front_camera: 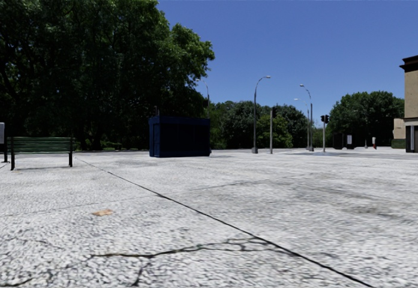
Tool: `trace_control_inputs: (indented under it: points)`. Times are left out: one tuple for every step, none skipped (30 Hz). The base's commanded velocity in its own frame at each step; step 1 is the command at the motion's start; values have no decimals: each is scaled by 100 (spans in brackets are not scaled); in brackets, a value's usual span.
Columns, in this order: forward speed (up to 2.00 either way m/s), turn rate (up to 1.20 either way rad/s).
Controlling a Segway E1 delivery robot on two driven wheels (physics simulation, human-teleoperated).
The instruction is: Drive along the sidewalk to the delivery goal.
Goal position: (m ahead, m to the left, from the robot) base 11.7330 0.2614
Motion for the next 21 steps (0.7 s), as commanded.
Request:
trace_control_inputs:
  points:
    - [200,0]
    - [200,0]
    - [200,10]
    - [200,15]
    - [200,19]
    - [200,20]
    - [200,21]
    - [200,12]
    - [200,4]
    - [200,0]
    - [200,0]
    - [200,0]
    - [200,0]
    - [200,0]
    - [200,0]
    - [200,0]
    - [200,0]
    - [200,0]
    - [200,0]
    - [200,1]
    - [200,10]
